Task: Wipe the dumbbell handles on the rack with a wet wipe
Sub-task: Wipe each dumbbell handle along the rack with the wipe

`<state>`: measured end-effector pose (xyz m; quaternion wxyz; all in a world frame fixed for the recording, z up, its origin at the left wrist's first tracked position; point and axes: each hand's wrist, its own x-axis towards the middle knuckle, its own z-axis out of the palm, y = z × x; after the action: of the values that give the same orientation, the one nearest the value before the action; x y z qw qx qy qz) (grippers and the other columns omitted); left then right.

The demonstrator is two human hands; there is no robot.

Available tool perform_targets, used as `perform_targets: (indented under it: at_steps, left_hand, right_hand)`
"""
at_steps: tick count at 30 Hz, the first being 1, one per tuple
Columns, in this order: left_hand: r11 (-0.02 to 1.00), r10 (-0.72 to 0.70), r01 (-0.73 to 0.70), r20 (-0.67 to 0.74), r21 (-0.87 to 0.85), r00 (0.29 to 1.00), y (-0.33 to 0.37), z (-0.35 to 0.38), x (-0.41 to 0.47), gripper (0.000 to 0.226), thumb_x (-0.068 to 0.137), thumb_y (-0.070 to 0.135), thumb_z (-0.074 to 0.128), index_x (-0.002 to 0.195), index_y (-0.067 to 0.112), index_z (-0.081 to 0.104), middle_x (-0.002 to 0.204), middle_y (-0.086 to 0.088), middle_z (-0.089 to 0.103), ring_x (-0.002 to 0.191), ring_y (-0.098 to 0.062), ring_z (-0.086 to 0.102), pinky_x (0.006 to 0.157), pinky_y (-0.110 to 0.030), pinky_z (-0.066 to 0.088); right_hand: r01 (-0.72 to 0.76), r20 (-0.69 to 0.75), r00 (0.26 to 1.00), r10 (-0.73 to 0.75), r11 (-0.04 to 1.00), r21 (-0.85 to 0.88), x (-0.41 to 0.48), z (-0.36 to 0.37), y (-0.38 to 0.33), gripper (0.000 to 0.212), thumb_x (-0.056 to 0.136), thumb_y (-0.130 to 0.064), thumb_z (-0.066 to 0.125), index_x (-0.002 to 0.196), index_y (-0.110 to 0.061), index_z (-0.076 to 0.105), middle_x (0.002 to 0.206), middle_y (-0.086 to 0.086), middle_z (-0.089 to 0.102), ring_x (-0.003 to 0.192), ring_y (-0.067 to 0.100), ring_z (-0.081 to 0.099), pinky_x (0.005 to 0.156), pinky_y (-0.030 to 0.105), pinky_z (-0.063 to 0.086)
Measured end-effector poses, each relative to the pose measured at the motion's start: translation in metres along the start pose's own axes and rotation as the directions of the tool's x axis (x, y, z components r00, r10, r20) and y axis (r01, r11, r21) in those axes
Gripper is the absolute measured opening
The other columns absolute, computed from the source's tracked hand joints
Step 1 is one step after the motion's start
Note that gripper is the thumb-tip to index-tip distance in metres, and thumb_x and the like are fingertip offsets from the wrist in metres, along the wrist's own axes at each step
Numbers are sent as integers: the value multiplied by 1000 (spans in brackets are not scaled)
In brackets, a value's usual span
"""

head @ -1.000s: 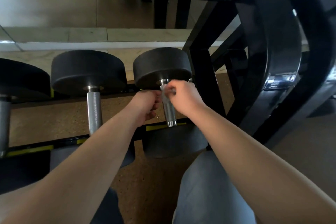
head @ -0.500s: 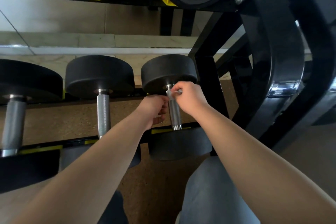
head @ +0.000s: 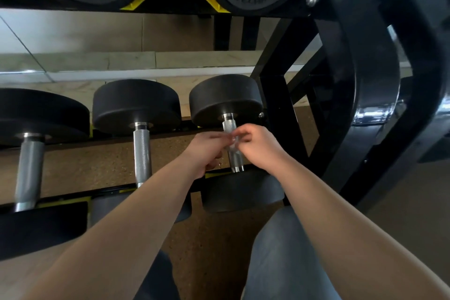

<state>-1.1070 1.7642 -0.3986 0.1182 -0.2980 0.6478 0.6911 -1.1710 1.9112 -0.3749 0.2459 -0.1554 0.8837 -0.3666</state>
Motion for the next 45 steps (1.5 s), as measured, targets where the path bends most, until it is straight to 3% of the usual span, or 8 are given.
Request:
perform_targets:
  at_steps: [11,19,26,29,32,35,41,45]
  left_hand:
    - [994,102,-106,-356,9,929,-4,13,27,18,94,25,70,111,28,71,95,1,66,80,-17,60,66,-31,50]
    - [831,-142,129,-17,542,990,-7,9,9,10,99,23,65,96,16,71,94,-6,70,88,-19,65,74,-32,51]
    - [958,-103,48,-183,-281,978,1,19,46,22,88,-6,58,87,11,71,70,-2,64,54,-6,57,52,-20,48]
    - [988,-113,112,4,107,994,-2,11,38,22,94,1,52,97,14,70,74,-3,61,60,-11,54,56,-23,46]
    - [770,-294,131,164,624,942,-1,3,26,21,102,9,50,105,22,65,87,-6,65,74,-17,59,65,-27,48]
    - [826,-308,154,206,542,929,6,0,40,26,99,1,52,114,15,69,82,-3,65,65,-10,55,59,-20,47]
    - [989,-10,40,207,-140,978,-4,-9,85,34,97,-9,45,115,8,70,95,-15,62,66,-12,58,55,-19,51]
    - [950,-242,133,395,283,886,-16,-13,73,30,96,-2,55,120,10,69,80,-5,66,60,-9,53,56,-21,42]
  right_hand:
    - [-117,-298,946,125,992,45,-15,3,-3,40,96,-11,49,130,-23,65,107,-3,63,80,12,65,59,25,52]
    - [-197,-207,960,188,980,-24,-12,-2,-6,31,92,-9,46,98,-16,76,94,3,69,84,22,67,77,38,62]
    - [-211,-219,954,207,978,4,-14,-2,-8,25,92,-10,49,94,-13,73,90,6,71,82,26,71,74,42,64]
    - [-194,-214,957,196,981,26,-14,-3,-7,25,93,-10,48,94,-16,73,92,4,70,82,23,70,76,41,63]
    - [-191,-202,960,193,981,32,-15,-3,-7,27,92,-10,47,96,-14,73,90,6,71,82,27,71,73,41,64]
    - [-204,-199,957,209,978,47,-16,-4,-8,28,93,-11,47,100,-11,74,95,7,73,88,28,71,77,43,63]
    - [-195,-178,962,207,977,83,-12,-6,-5,29,94,-11,46,103,-11,74,99,5,71,93,20,68,77,34,59]
    - [-193,-175,962,208,976,100,-12,-6,-3,28,96,-10,46,101,-13,73,99,1,69,92,12,63,61,20,47]
